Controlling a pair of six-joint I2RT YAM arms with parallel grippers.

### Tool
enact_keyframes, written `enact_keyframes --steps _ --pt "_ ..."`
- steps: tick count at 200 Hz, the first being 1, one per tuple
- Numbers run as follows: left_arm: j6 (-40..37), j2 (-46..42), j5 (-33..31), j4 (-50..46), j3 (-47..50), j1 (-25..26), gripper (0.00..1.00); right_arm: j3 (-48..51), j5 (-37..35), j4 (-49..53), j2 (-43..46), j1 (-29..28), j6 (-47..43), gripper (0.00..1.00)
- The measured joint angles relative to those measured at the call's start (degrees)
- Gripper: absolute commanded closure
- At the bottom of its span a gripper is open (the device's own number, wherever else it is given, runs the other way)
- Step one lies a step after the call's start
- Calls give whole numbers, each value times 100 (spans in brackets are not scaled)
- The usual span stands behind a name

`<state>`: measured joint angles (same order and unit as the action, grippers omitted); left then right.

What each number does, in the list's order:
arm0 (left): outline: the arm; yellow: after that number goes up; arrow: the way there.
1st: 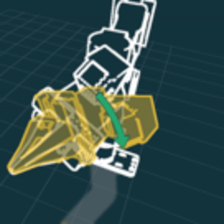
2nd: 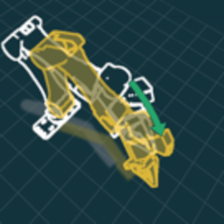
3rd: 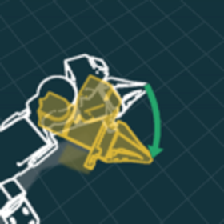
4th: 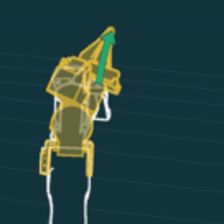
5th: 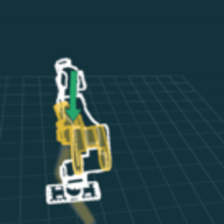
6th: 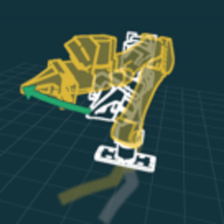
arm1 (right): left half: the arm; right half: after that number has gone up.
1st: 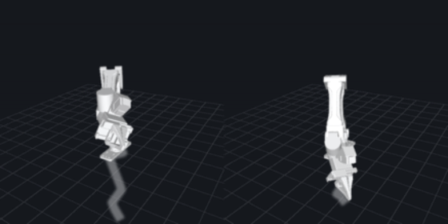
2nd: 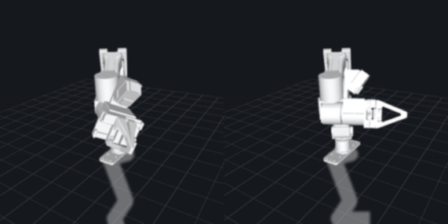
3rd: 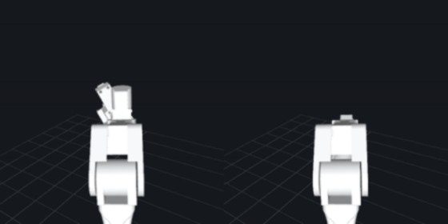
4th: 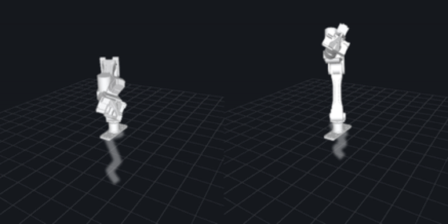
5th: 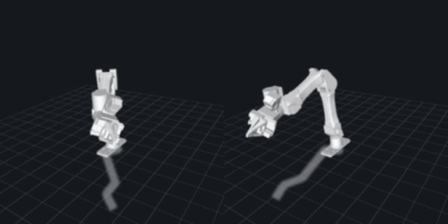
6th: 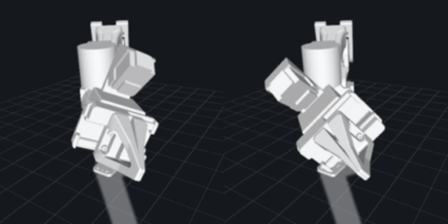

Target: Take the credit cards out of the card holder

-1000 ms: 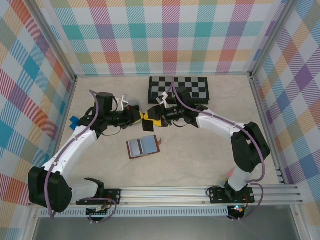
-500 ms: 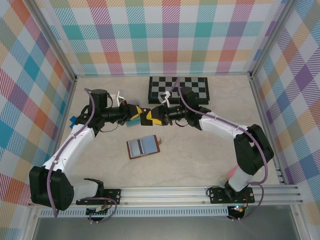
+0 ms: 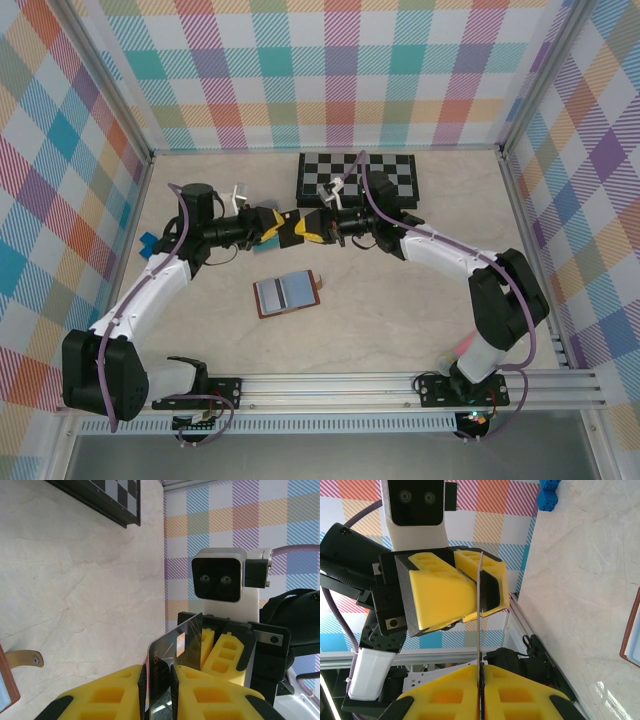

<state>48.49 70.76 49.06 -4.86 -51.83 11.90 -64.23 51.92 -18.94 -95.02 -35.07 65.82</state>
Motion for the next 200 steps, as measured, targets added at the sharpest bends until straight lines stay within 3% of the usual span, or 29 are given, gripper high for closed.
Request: enact_keyframes --steps 17,45,61,89,125,162,200 --pt "28 -11 44 105 7 7 82 0 -2 -57 0 0 44 89" --pt "94 -109 85 249 61 7 94 -7 -11 -28 -7 0 92 82" --pt "33 -179 103 267 66 11 100 -22 -59 146 -11 0 22 64" --pt "-424 -225 -116 -369 -57 20 100 -138 -339 776 22 11 -428 33" --pt "-1534 -229 -1226 -1882 -756 39 100 -210 -1176 2234 315 85 -1344 3" --pt "-2524 -192 -2350 -2487 -1108 39 100 -214 -2052 3368 695 210 -2151 0" --pt "-3659 212 -3200 -2518 -1482 39 100 -210 -2638 4006 940 275 -2559 0"
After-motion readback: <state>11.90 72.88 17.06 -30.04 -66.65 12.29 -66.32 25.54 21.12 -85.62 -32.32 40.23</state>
